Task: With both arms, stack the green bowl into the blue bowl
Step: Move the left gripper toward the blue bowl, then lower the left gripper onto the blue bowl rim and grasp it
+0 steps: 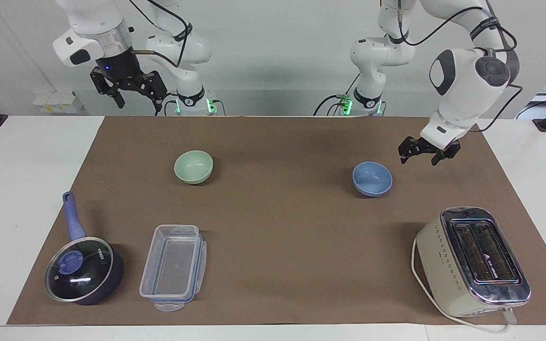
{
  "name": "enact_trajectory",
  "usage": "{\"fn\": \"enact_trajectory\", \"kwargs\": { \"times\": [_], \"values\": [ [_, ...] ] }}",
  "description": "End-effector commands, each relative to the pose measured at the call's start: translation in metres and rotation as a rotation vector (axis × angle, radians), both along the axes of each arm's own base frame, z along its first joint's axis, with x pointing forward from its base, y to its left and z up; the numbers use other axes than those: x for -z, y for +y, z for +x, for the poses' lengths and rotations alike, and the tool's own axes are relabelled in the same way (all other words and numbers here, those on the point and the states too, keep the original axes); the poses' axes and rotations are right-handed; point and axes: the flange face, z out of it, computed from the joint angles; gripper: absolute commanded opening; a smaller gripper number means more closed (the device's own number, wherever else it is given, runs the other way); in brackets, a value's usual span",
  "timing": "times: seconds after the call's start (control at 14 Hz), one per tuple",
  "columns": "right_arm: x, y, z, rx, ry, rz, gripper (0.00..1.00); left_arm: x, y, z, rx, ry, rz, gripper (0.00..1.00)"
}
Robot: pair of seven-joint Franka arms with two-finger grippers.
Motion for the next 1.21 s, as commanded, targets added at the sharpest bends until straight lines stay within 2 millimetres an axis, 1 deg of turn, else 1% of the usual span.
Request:
{"fn": "enact_trajectory", "kwargs": {
  "times": [0.0,0.29,0.36,0.43,0.64,0.71,0.86,0.93,1.0,1.07,1.14],
  "values": [
    [0.0,-0.002,-0.004,0.015,-0.005,0.021,1.0,0.021,-0.004,-0.007,0.014,-0.026,0.002,1.0],
    [-0.001,-0.002,-0.005,0.014,-0.005,0.021,1.0,0.065,-0.006,-0.01,0.011,-0.038,-0.012,1.0],
    [-0.001,-0.002,-0.005,0.014,-0.005,0.021,1.0,0.074,-0.008,-0.012,0.015,-0.047,-0.013,1.0],
    [-0.001,-0.002,-0.005,0.014,-0.005,0.021,1.0,0.078,-0.015,-0.013,0.026,-0.055,-0.014,1.0],
    [-0.001,-0.002,-0.005,0.014,-0.005,0.021,1.0,0.11,-0.017,-0.01,0.025,-0.039,-0.017,1.0],
    [-0.001,-0.002,-0.005,0.014,-0.005,0.021,1.0,0.116,-0.02,-0.012,0.019,-0.045,-0.029,1.0],
    [0.0,-0.002,-0.005,0.014,-0.004,0.021,1.0,0.136,-0.02,-0.02,0.015,-0.055,-0.033,1.0],
    [0.0,-0.002,-0.005,0.014,-0.004,0.021,1.0,0.14,-0.023,-0.024,0.023,-0.062,-0.033,0.69],
    [-0.001,-0.002,-0.005,0.014,-0.005,0.021,1.0,0.14,-0.024,-0.024,0.026,-0.062,-0.034,0.25],
    [-0.001,-0.001,-0.005,0.014,-0.007,0.021,1.0,0.14,-0.024,-0.024,0.026,-0.062,-0.034,0.0],
    [-0.001,-0.002,-0.005,0.014,-0.005,0.021,1.0,0.14,-0.024,-0.024,0.026,-0.062,-0.034,0.0]
  ]
}}
